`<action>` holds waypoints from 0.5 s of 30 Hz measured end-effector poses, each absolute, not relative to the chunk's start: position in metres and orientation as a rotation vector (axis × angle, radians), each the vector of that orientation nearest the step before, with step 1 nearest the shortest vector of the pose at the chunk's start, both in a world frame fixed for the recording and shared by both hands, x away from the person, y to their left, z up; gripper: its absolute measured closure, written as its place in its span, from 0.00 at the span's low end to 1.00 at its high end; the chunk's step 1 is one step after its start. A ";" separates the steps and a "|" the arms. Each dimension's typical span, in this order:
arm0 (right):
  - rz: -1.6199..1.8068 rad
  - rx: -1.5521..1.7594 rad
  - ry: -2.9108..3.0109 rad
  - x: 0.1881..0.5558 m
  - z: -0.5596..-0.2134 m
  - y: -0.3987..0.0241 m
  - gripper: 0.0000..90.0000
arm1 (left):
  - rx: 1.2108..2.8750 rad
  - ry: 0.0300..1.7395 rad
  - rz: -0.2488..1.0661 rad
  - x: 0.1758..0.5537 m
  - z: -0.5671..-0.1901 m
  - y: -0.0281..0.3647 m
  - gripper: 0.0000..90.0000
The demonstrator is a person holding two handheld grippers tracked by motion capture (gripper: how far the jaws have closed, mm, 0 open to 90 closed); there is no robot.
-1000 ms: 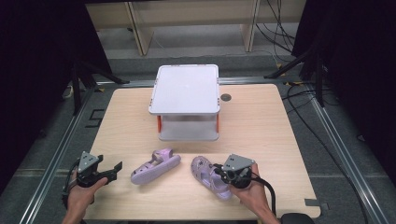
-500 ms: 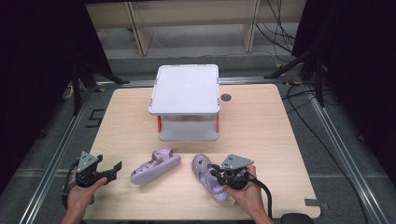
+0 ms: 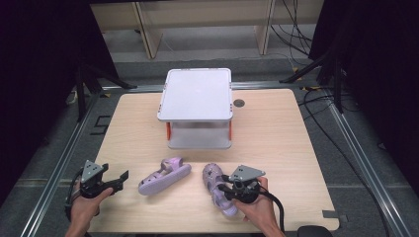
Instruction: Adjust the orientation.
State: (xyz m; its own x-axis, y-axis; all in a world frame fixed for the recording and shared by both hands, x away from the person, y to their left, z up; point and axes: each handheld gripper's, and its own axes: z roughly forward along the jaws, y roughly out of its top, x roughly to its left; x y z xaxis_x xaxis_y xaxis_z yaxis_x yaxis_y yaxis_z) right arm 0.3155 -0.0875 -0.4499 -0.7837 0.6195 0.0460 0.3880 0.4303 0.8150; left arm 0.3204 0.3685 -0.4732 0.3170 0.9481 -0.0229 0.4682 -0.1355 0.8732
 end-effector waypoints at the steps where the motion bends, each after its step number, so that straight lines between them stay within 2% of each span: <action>1: 1.279 0.884 2.427 0.316 -0.450 -0.088 0.72 | 1.748 1.282 0.728 0.320 -0.473 0.369 0.17; 6: 1.373 1.068 2.422 0.317 -0.454 -0.091 0.71 | 1.756 1.283 0.730 0.319 -0.472 0.369 0.17; 15: 1.309 0.963 2.470 0.308 -0.449 -0.096 0.61 | 1.753 1.281 0.730 0.319 -0.471 0.369 0.17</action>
State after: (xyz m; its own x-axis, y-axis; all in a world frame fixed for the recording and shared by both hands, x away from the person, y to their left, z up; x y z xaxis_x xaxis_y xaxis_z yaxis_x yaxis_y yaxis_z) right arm 0.3079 -0.0958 -0.4492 -0.7725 0.6210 0.1325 0.4584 0.4009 0.7932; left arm 0.3189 0.3692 -0.4714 0.3125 0.9498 -0.0158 0.4703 -0.1402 0.8713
